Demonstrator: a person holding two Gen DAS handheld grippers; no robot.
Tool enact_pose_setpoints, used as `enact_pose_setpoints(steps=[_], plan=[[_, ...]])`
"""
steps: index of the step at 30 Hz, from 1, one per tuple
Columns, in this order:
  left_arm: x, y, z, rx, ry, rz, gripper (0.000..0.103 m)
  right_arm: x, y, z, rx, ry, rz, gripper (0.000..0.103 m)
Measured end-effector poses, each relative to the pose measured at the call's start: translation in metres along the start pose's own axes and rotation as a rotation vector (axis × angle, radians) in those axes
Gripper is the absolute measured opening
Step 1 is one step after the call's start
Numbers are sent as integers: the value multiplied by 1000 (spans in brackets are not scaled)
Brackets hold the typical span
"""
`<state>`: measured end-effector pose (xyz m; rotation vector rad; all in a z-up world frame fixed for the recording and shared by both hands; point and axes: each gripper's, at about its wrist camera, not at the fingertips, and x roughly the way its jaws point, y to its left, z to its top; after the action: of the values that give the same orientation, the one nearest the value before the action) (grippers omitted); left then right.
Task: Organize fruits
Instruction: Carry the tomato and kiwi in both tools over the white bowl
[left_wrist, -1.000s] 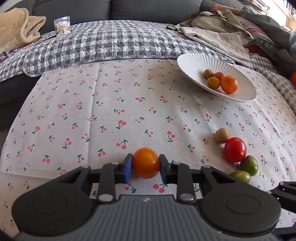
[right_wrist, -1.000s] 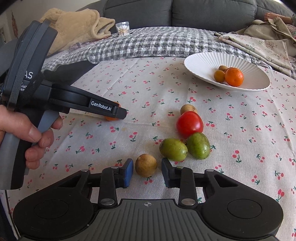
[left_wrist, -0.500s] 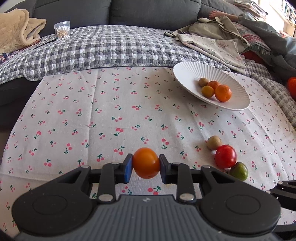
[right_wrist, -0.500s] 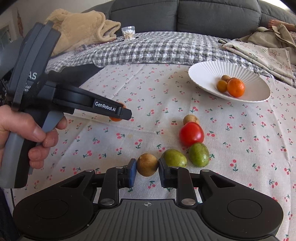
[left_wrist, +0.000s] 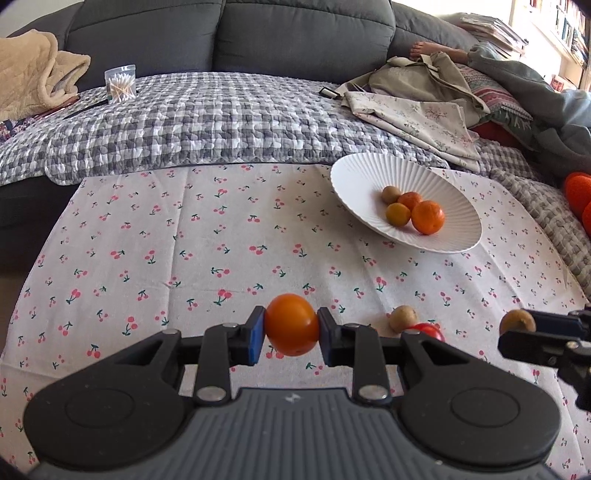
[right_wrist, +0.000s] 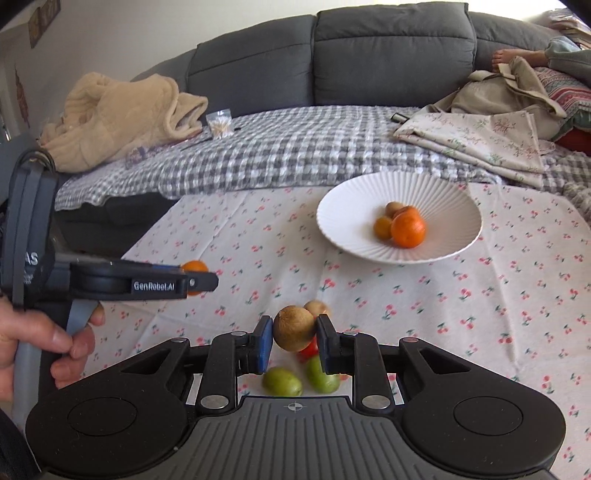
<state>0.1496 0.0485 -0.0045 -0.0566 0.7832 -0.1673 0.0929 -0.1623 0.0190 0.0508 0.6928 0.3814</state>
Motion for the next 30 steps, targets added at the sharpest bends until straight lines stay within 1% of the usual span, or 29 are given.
enact_pose_setpoints(steps=[3,7,15,20,23,27,30], plan=[[0,-4,5,11,-9,-3,28,-5,-10,9,4,-18,-10,23],[1,-17,15,50,-43,0,28,-6,-24,20,8,-33,-32,23],[22,-42,34,126,-63,17,28,1,-54,38,29,-51,-76,23],[35,-52,48,155,-89,12,28,3,-80,51,62,-75,-109,23],[45,-59,55,168,-96,8,28,9,-93,57,75,-79,-133,23],[59,-70,63,173,-97,-15,28,22,-106,64,84,-74,-159,23],[69,-81,67,193,-93,-26,28,32,-113,68,93,-70,-165,23]])
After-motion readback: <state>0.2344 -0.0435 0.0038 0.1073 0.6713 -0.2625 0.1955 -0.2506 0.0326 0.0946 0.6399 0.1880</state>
